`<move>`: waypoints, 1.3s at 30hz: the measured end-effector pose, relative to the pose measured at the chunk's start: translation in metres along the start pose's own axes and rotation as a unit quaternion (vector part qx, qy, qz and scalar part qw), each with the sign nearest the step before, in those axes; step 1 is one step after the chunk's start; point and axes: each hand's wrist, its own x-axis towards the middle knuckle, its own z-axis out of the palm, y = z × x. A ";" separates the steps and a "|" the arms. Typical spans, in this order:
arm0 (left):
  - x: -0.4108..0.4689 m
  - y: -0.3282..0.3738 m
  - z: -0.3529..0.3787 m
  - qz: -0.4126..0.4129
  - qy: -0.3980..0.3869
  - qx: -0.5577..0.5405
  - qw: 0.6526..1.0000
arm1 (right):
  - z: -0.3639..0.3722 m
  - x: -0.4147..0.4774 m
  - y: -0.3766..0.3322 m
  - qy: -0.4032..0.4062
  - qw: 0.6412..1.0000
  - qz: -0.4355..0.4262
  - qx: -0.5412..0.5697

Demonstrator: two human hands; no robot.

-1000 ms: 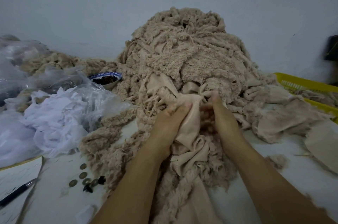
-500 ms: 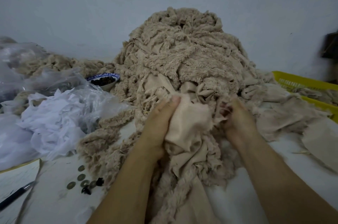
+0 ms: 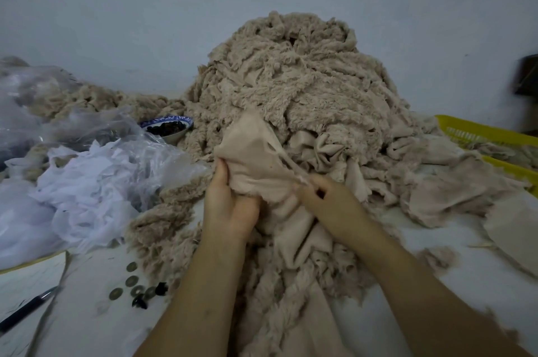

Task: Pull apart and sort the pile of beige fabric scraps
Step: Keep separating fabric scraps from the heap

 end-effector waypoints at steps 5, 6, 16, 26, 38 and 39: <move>0.002 -0.003 0.002 0.037 -0.001 0.065 0.997 | -0.009 0.003 -0.003 0.042 0.969 0.083 0.228; -0.001 -0.005 0.004 0.041 -0.005 0.095 0.995 | -0.009 0.004 -0.004 0.051 0.956 0.097 0.273; -0.014 -0.038 0.004 0.114 -0.170 0.620 0.758 | -0.014 0.004 -0.011 0.105 0.914 0.085 0.381; -0.003 -0.021 0.004 0.128 0.078 0.177 0.973 | -0.014 0.004 -0.012 0.136 0.946 0.079 0.282; -0.003 -0.003 0.003 0.081 0.030 0.028 0.996 | -0.020 0.001 -0.003 0.121 0.973 0.103 0.168; -0.005 -0.010 0.007 0.093 0.024 0.112 0.989 | -0.017 0.001 -0.004 0.130 0.979 0.075 0.136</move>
